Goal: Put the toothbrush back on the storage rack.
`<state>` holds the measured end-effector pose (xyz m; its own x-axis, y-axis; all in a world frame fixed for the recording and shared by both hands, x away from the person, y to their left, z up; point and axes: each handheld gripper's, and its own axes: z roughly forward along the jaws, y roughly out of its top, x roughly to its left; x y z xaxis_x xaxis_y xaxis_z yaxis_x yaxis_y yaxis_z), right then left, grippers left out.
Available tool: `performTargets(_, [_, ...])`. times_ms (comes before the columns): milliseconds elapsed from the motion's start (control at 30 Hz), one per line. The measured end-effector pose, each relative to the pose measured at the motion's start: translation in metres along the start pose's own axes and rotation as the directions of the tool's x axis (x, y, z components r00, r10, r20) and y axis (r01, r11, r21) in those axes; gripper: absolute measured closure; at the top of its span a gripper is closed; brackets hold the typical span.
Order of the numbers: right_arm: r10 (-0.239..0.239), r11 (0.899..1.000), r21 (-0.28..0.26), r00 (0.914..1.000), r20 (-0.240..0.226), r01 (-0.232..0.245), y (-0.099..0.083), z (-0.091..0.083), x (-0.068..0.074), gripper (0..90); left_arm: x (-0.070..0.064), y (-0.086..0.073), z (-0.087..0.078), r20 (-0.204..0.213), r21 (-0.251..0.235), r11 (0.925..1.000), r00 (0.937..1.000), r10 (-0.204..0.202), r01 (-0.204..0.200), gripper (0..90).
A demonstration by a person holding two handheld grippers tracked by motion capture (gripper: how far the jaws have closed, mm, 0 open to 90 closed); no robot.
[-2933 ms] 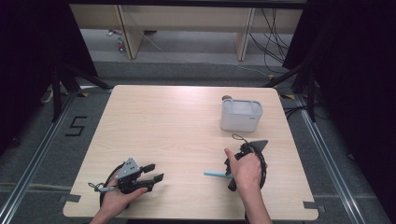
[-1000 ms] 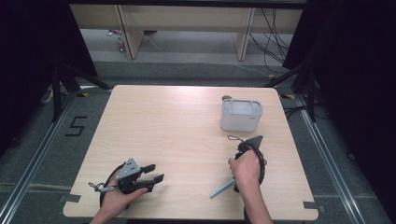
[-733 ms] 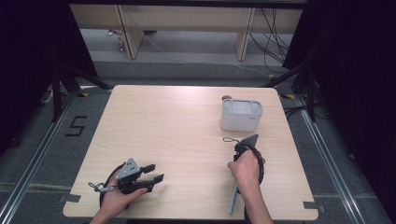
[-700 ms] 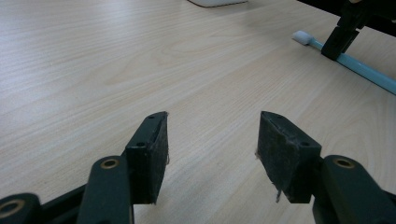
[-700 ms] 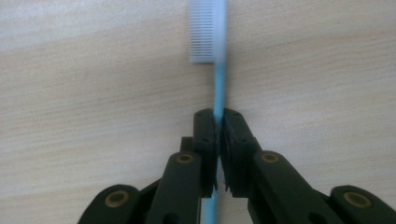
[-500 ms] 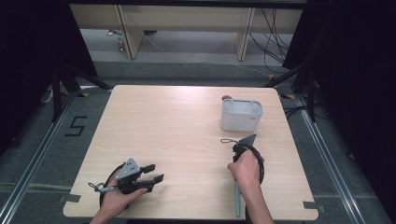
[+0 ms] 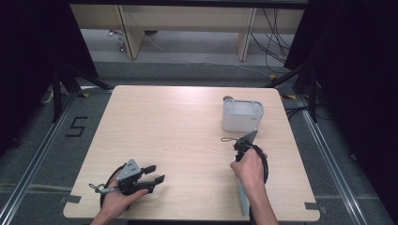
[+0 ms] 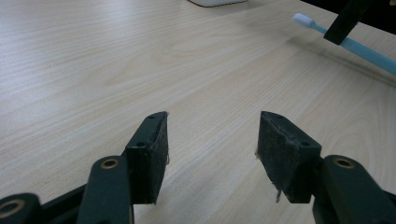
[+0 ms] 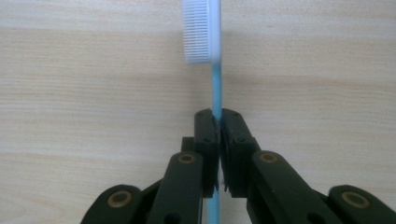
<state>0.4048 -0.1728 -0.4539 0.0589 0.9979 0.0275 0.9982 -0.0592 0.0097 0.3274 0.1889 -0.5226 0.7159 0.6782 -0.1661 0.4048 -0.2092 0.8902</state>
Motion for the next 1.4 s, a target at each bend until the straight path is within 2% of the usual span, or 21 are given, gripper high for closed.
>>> performTargets(67, [0.025,1.000,0.006,0.9996,-0.015,-0.025,-0.001,-0.002,0.003,86.1,0.000,0.000,0.000,0.000,0.000,1.0000,1.0000,-0.001,0.001,42.7])
performTargets(100, [-0.023,1.000,0.000,0.9997,-0.009,0.023,0.000,-0.002,-0.001,86.1,0.000,0.000,0.000,0.000,-0.002,1.0000,1.0000,-0.002,0.002,42.8])
performTargets(133, [-0.021,1.000,-0.017,0.9988,-0.044,0.021,-0.001,0.000,-0.002,86.1,0.000,0.000,0.000,0.000,-0.001,1.0000,1.0000,-0.002,0.002,42.7])
performTargets(200, [-0.038,0.999,0.004,0.9993,-0.002,0.038,0.000,-0.004,-0.002,86.1,0.000,0.000,0.000,0.000,0.001,1.0000,1.0000,-0.002,0.002,42.8])
performTargets(333, [-0.088,0.996,-0.007,0.9960,-0.013,0.088,-0.001,-0.006,-0.007,86.1,0.000,0.000,0.000,0.000,0.002,1.0000,1.0000,-0.002,0.002,42.8])
performTargets(467, [-0.033,0.999,0.005,0.9993,-0.017,0.033,-0.001,-0.009,-0.003,86.1,0.000,0.000,0.000,-0.001,0.001,1.0000,1.0000,-0.003,0.003,42.7])
performTargets(500, [-0.093,0.996,-0.009,0.9956,-0.016,0.093,-0.001,-0.009,-0.007,86.1,0.000,0.000,0.000,-0.001,0.001,1.0000,1.0000,-0.002,0.002,42.7])
performTargets(533, [-0.078,0.997,-0.015,0.9966,-0.027,0.077,-0.001,-0.010,-0.006,86.1,0.000,0.000,0.000,-0.001,0.001,1.0000,1.0000,-0.001,0.001,42.8])
performTargets(700, [-0.145,0.987,-0.072,0.9888,-0.035,0.143,-0.002,-0.015,-0.014,86.0,0.001,-0.001,0.000,0.007,-0.010,0.9999,1.0000,-0.005,0.005,42.9])
performTargets(733, [-0.124,0.989,-0.085,0.9905,-0.059,0.119,-0.003,-0.018,-0.012,86.0,0.001,-0.001,0.000,0.006,-0.011,0.9999,1.0000,-0.006,0.006,42.9])
performTargets(867, [-0.179,0.972,-0.169,0.9810,-0.076,0.164,-0.006,-0.023,-0.018,86.0,0.000,-0.001,0.000,0.006,-0.011,0.9999,1.0000,-0.003,0.003,43.0])
performTargets(900, [-0.160,0.976,-0.165,0.9831,-0.088,0.144,-0.007,-0.024,-0.017,86.1,0.000,-0.001,0.000,0.007,-0.015,0.9999,1.0000,-0.006,0.006,43.0])
performTargets(1033, [-0.183,0.964,-0.212,0.9786,-0.094,0.160,-0.009,-0.027,-0.024,86.1,0.000,-0.001,0.000,0.005,-0.016,0.9999,1.0000,-0.005,0.005,43.1])
performTargets(1067, [-0.211,0.952,-0.246,0.9732,-0.090,0.184,-0.009,-0.027,-0.027,86.1,0.000,-0.001,0.000,0.005,-0.017,0.9999,1.0000,-0.004,0.005,43.1])
performTargets(1100, [-0.184,0.957,-0.244,0.9780,-0.098,0.156,-0.010,-0.028,-0.025,86.0,0.000,-0.001,0.000,0.003,-0.012,0.9999,1.0000,0.001,-0.001,43.1])
performTargets(1133, [-0.230,0.942,-0.271,0.9684,-0.096,0.197,-0.010,-0.027,-0.030,86.1,0.000,-0.001,0.000,0.003,-0.013,0.9999,1.0000,0.000,0.000,43.1])
performTargets(1167, [-0.216,0.945,-0.277,0.9690,-0.120,0.177,-0.012,-0.028,-0.029,86.0,0.000,-0.001,-0.001,0.002,-0.014,0.9999,1.0000,0.000,0.000,43.2])
performTargets(1200, [-0.234,0.934,-0.300,0.9662,-0.107,0.193,-0.012,-0.028,-0.031,86.0,0.000,-0.001,-0.001,0.000,-0.013,0.9999,1.0000,0.000,0.000,43.2])
performTargets(1300, [-0.226,0.929,-0.329,0.9645,-0.136,0.171,-0.014,-0.029,-0.031,86.0,0.000,-0.001,0.000,0.000,-0.013,0.9999,1.0000,0.002,-0.002,43.2])
performTargets(1333, [-0.275,0.911,-0.354,0.9522,-0.133,0.213,-0.013,-0.029,-0.035,86.0,0.000,-0.001,0.000,-0.001,-0.013,0.9999,1.0000,0.005,-0.005,43.2])
performTargets(1400, [-0.280,0.901,-0.378,0.9517,-0.126,0.215,-0.015,-0.029,-0.034,85.9,-0.001,-0.001,0.000,-0.002,-0.015,0.9999,1.0000,0.005,-0.005,43.3])
